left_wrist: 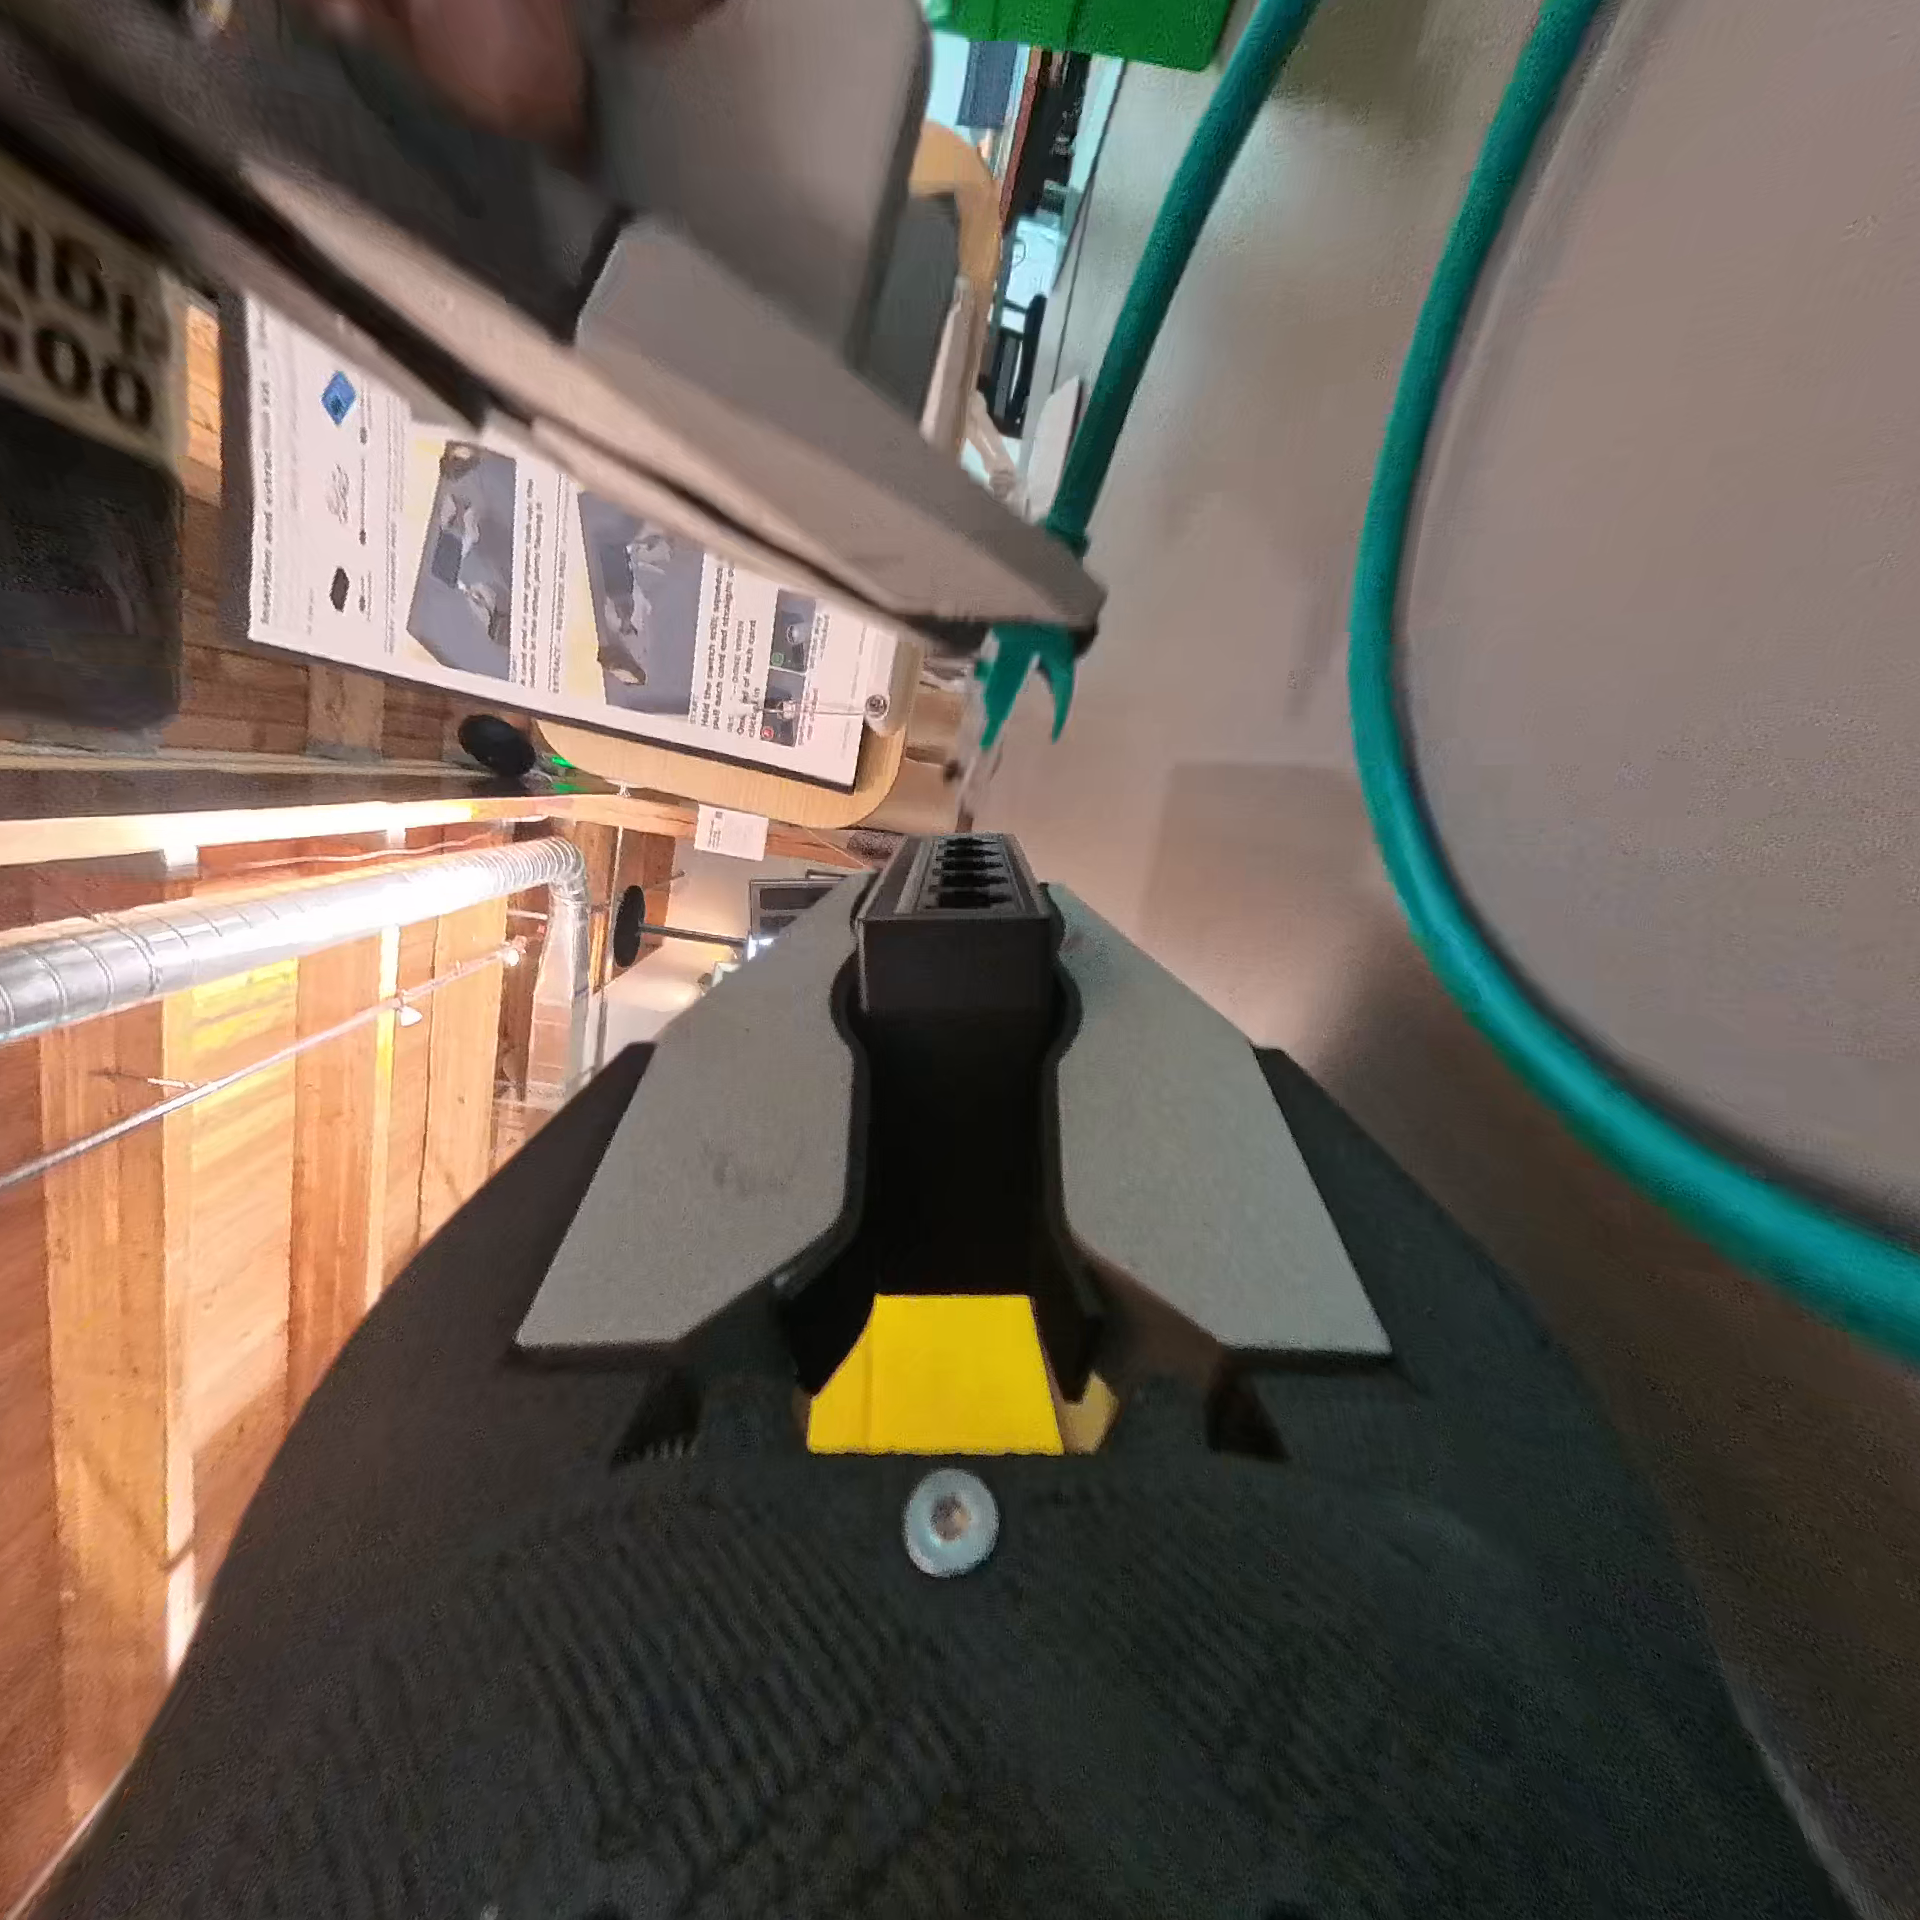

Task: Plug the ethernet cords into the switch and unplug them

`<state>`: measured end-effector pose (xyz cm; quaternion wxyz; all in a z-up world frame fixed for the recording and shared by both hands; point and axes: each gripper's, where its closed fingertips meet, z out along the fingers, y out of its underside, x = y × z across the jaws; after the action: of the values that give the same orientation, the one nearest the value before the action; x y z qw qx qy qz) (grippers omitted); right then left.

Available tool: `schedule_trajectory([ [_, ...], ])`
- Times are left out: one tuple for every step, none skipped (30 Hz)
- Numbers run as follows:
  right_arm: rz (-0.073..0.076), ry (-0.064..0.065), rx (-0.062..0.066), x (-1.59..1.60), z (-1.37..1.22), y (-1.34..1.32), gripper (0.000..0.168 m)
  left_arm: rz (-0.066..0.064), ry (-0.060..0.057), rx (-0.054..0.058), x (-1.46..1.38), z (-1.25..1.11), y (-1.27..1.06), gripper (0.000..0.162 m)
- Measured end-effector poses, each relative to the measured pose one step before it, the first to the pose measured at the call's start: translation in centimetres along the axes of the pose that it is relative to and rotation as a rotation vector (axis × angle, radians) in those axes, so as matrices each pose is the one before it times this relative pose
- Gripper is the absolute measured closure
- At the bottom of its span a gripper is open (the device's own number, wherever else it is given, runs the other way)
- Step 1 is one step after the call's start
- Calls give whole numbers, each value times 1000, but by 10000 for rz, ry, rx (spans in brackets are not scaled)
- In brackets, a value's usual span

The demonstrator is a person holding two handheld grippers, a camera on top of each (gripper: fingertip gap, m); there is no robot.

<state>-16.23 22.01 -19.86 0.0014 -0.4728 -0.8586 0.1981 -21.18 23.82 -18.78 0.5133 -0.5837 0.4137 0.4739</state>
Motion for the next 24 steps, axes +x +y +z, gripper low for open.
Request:
schedule_trajectory([
  [47, -210, -55, -256, 218, -344, 160, 99, 7, 30, 103, -35, -83, 135],
  [44, -180, -96, -226, 214, -174, 160, 95, 31, -5, 133, 4, -13, 135],
  [58, -30, -172, 16, 213, -8, 160, 107, -4, -28, 86, 28, 13, 135],
  [68, 52, -170, 179, 171, 26, 160, 105, -33, -8, 31, 9, -35, 135],
  [71, 32, -89, 164, 91, -53, 160, 83, 11, 14, 85, -5, -58, 135],
  [83, -31, -51, 77, 3, -60, 160, 66, -8, -12, 47, 9, -10, 135],
  [80, -77, -66, -2, -40, 5, 160, 38, -36, -27, -38, 12, 39, 135],
  [52, -68, -73, -7, -48, 13, 160, 1, -6, -4, -7, 16, -7, 135],
  [44, -65, -96, -17, -37, 37, 160, 4, 7, 3, 8, 11, -16, 135],
  [34, -107, -129, -76, -9, 48, 160, 37, -18, 15, 4, -14, -50, 135],
  [-9, -119, -147, -115, 27, 55, 160, 65, -51, 17, -39, -34, -68, 135],
  [-24, -122, -153, -123, 63, 78, 160, 72, -54, 40, -37, -60, -104, 135],
  [10, -140, -127, -114, 62, 37, 160, 68, -64, 55, -59, -91, -132, 136],
  [66, -112, -31, -10, 44, -62, 160, 9, -41, -37, -65, -26, 51, 135],
  [97, -124, 54, 22, -2, -107, 160, -108, 56, -48, -5, 27, 130, 135],
  [63, -201, 99, -76, -27, -64, 160, -176, 118, 28, 28, -1, 17, 136],
  [31, -261, 153, -147, -85, -31, 160, -110, 45, 69, -36, -58, -60, 135],
  [43, -258, 186, -109, -132, 2, 160, -35, 60, 47, 66, -26, -45, 135],
  [74, -219, 198, -10, -163, 7, 160, 26, 75, -20, 138, 25, 22, 136],
  [119, -194, 183, 43, -170, 38, 160, 84, 72, -28, 185, 49, 15, 135],
  [143, -166, 132, 57, -134, 64, 161, 72, 62, 38, 154, 14, -94, 136],
  [95, -121, 81, 6, -42, 54, 160, 18, 51, 34, 95, -9, -79, 136],
  [0, -49, 42, -31, 52, 29, 161, -41, 21, 38, 1, -17, -67, 136],
  [-60, 10, -3, -57, 172, 29, 161, -59, 25, 2, -6, 0, 4, 136],
])
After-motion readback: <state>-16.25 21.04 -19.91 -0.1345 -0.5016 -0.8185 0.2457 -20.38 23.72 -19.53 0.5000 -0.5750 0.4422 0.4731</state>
